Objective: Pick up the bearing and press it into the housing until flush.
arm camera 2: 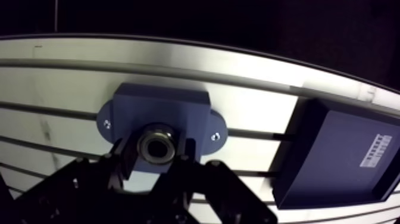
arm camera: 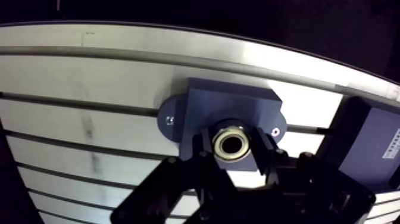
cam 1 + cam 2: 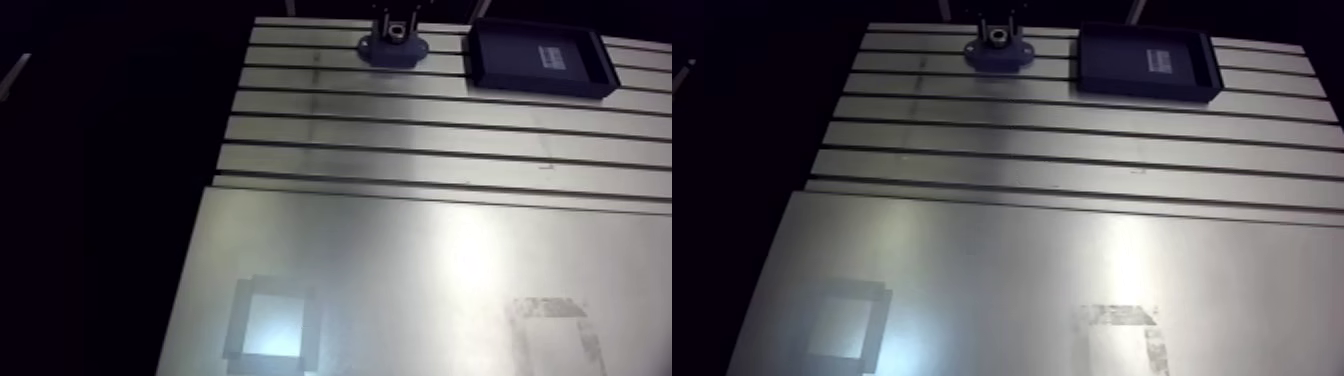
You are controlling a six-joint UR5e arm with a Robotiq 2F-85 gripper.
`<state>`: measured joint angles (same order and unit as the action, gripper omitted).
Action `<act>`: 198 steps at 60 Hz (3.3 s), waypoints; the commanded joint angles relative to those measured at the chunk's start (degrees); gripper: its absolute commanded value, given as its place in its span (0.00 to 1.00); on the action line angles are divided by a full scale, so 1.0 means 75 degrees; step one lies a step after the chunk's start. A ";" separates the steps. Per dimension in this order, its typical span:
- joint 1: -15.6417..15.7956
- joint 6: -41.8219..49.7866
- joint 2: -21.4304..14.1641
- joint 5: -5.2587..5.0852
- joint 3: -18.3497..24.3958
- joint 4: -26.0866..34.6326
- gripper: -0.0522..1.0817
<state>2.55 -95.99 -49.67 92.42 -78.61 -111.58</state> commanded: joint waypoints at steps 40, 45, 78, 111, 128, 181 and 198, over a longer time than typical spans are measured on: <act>0.0010 0.0007 0.0008 0.0000 0.0011 -0.0012 0.63; 0.0011 0.0007 0.0008 0.0000 0.0000 -0.0012 0.63; 0.0002 -0.0015 0.0008 0.0000 -0.0001 -0.0012 0.63; 0.0010 -0.0016 0.0044 0.0012 0.0011 -0.0010 0.63; 0.0000 -0.0016 0.0055 0.0012 0.0023 -0.0012 0.63; 0.0000 0.0005 -0.0503 0.0105 0.0058 0.0149 0.11; 0.0010 0.0438 -0.0718 0.0072 0.0103 0.0408 0.86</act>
<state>2.57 -95.17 -54.05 93.14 -78.06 -109.81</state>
